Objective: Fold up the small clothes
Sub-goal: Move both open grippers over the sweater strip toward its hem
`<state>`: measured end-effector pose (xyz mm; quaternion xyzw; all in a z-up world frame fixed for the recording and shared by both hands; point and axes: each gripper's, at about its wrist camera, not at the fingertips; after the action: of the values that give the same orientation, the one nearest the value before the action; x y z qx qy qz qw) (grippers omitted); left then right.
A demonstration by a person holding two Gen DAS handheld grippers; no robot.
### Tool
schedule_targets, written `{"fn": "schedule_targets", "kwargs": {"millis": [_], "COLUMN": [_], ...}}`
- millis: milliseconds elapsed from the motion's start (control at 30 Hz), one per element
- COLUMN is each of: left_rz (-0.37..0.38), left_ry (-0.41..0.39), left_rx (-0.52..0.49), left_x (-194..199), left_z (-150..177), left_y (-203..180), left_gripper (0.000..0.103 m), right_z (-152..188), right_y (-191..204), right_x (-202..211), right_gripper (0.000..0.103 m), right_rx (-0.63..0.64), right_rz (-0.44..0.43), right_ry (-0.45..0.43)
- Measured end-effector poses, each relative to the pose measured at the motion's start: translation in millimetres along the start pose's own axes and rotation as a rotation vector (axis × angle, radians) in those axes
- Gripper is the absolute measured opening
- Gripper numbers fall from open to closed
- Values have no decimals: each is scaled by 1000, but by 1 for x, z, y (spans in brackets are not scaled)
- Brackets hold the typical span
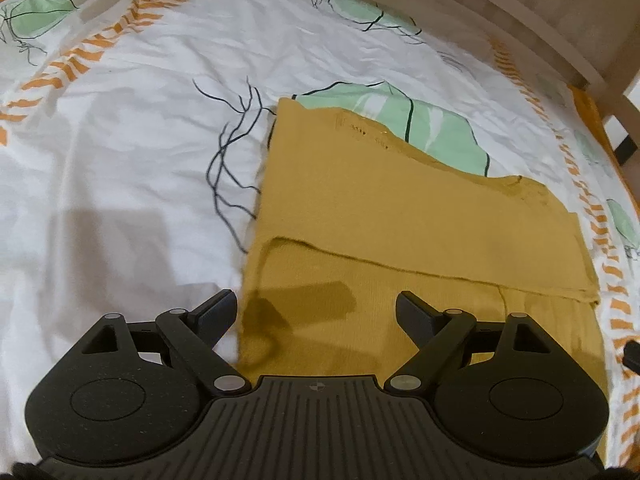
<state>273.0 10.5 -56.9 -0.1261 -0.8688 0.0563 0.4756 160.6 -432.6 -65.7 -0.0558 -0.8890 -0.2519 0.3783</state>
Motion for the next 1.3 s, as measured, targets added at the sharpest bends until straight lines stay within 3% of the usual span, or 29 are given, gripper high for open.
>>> {"fn": "schedule_targets", "kwargs": {"millis": [400,733,1067,1300], "left_rz": [-6,14,-65,-84], "left_ry": [-70,-4,2,-3], "left_rx": [5,43,-105,-110], "left_x": [52,72,85,90], "left_z": [53,129,165,179], "left_y": [14,30,7,3], "left_gripper": [87,87,87,88], "right_z": [56,91,115,125], "right_y": [-9,-29,-40,-47], "right_x": [47,68,76,81], "right_gripper": [77,84,92,93], "right_rx": [-22,-56,-102,-123], "right_rz": [-11,26,-13,-45], "right_ry": [5,37,82,90]}}
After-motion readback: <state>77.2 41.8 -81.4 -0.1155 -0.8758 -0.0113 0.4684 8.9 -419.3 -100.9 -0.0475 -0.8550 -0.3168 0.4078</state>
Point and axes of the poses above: each gripper's, at about its wrist camera, not at the fingertips, and x roughly against the way its jaws point, y to its left, z to its underside, and after that the axes turned 3 degrees about -x, right-handed
